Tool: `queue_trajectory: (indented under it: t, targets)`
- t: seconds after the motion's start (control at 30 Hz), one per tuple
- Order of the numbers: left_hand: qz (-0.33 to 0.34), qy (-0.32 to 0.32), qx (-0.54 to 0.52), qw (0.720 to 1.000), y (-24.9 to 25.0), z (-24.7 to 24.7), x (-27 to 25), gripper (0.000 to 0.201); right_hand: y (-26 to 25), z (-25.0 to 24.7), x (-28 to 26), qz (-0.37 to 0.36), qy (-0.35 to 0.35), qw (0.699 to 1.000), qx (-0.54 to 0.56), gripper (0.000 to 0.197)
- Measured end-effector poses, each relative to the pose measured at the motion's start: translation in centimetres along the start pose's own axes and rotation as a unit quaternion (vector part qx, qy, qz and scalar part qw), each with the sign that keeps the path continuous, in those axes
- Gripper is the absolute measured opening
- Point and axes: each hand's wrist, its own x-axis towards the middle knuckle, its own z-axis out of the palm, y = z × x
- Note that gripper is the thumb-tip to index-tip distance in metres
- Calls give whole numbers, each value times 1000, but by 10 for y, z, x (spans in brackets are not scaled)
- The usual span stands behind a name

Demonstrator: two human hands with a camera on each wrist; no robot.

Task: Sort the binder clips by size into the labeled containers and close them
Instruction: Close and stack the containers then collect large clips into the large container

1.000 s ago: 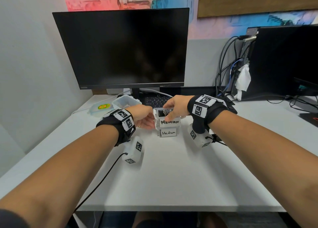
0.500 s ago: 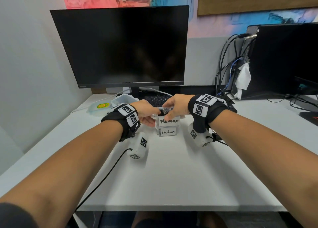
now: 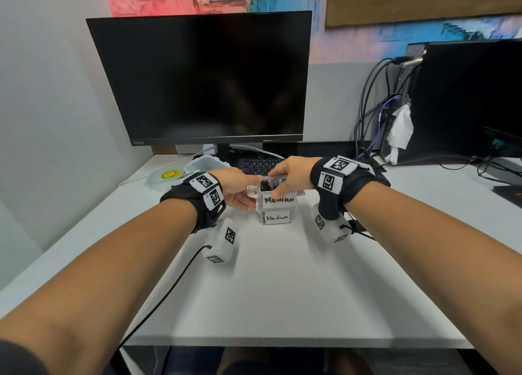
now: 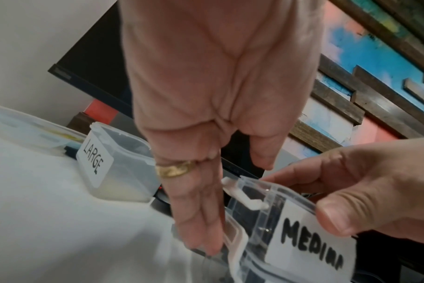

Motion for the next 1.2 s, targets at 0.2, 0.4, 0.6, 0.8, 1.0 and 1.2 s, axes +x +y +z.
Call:
queue_trajectory:
  t: [0.2,0.4,0.6,0.8,1.0,1.2]
  targets:
    - [1,3,39,999,-3,-4,-11,50,-9,1,-5,15,3,999,-38,70]
    - [26,94,175,980,-16,-23,-26,35,-20,2,-8,25,2,994,-109,68]
    - [-30,78,456,886,-33,-52,-48,37,-35,0,-6,35,-13,986,-164,56]
    - [-102,13,511,853,-60,-68,-53,69,-38,0,-1,31,18,994,-101,40]
    - [-82,33,570,817,-66,-62,-49,75,-31,-2,-6,42,28,997,-66,39]
    - [-34,40,581,812,-61,-57,-36,74,-26,-4,-8,49,18,999,-8,40]
